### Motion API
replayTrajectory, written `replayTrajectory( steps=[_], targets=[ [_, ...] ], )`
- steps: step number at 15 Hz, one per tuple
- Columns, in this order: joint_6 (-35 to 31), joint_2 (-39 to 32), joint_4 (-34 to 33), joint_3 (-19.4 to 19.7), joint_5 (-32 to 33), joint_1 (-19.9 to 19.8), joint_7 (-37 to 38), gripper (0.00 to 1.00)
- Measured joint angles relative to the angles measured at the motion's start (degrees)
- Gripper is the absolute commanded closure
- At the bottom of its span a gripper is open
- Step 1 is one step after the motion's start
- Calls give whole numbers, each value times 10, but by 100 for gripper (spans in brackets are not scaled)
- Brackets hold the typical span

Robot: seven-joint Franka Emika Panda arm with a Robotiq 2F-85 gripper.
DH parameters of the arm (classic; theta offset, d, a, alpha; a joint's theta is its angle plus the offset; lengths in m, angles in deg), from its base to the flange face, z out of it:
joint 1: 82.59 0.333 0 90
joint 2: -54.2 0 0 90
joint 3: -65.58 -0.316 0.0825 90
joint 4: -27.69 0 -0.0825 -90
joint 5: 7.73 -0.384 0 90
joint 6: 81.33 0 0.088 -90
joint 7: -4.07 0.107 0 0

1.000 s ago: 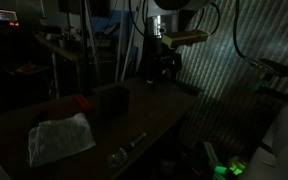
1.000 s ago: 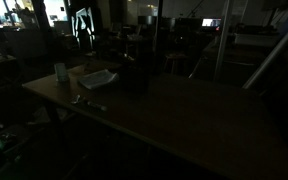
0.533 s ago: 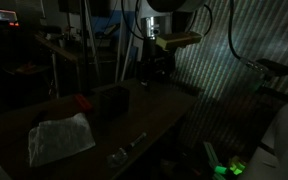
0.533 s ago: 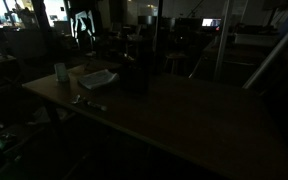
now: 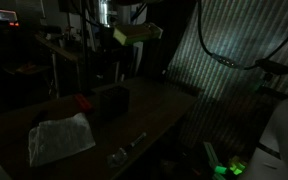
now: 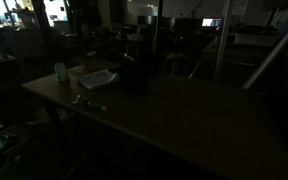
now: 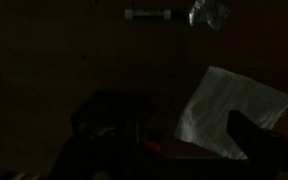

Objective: Put the white towel into the basket

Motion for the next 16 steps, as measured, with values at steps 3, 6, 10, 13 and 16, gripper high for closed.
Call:
replayTrajectory(
  steps=[3, 6, 10, 13, 16],
  targets=[
    [-52, -57, -52, -20, 39, 18, -7, 0],
    [-96, -124, -110, -26, 72, 33, -17, 0],
    [-139, -224, -175, -24, 81, 45, -40, 0],
    [-166, -295, -200, -19, 81, 54, -63, 0],
    [-196, -355, -215, -10, 81, 64, -85, 0]
  ],
)
